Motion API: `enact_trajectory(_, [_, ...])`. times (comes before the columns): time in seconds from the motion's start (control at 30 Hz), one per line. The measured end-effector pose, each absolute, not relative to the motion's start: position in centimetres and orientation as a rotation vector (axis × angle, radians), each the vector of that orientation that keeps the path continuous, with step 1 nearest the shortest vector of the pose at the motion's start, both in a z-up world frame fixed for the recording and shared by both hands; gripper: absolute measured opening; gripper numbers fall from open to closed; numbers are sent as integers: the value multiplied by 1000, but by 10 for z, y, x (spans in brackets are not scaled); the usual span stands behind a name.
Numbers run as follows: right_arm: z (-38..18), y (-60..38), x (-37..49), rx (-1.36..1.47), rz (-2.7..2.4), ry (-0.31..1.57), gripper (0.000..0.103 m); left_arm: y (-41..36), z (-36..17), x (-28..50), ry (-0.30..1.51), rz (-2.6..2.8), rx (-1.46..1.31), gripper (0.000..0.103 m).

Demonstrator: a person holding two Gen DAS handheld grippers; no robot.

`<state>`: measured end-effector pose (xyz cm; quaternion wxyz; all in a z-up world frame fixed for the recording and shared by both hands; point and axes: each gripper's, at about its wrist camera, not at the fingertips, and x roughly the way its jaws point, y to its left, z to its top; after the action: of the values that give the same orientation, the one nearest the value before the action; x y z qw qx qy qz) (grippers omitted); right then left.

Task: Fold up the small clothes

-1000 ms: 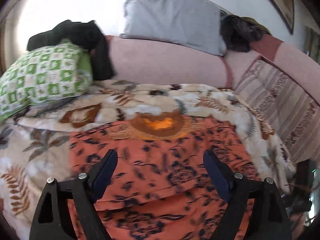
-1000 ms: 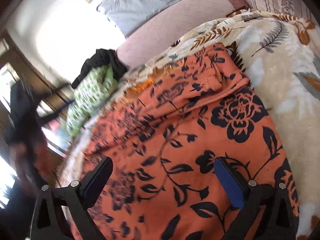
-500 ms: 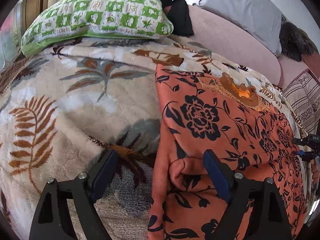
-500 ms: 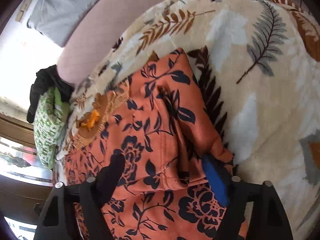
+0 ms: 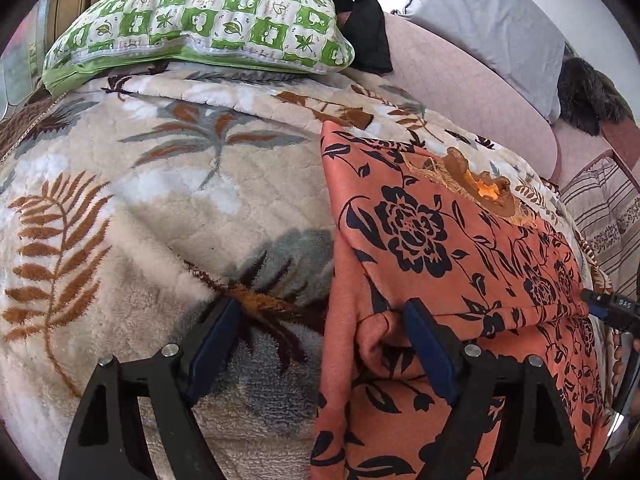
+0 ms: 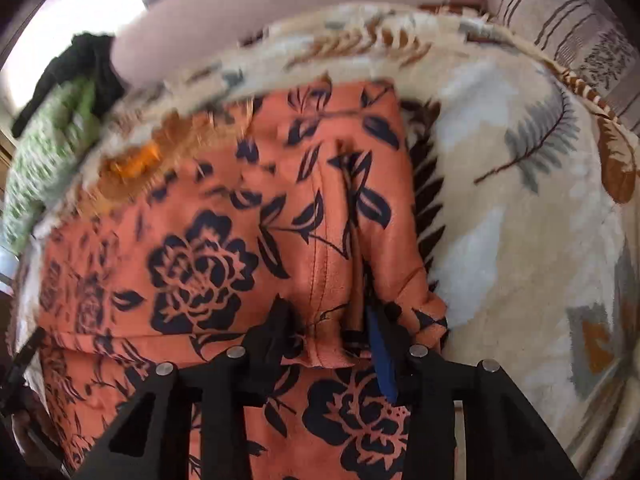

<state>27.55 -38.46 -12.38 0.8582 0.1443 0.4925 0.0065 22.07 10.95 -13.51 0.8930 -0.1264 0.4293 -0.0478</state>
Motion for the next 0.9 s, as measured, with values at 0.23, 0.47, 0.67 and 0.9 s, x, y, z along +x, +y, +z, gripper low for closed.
enact_trajectory(0.23, [-77, -388, 298, 452, 180, 889, 82, 103, -136, 222, 896, -80, -228, 84])
enact_trajectory(0.47, [-135, -405, 329, 746, 246, 948, 95, 105, -137, 222, 894, -95, -239, 86])
enact_trajectory(0.67, [-80, -388, 245, 522, 382, 1039, 95, 117, -113, 188, 887, -90, -275, 86])
enact_trajectory(0.9, [-96, -428, 104, 769, 361, 1216, 96, 133, -72, 74, 906, -128, -427, 88])
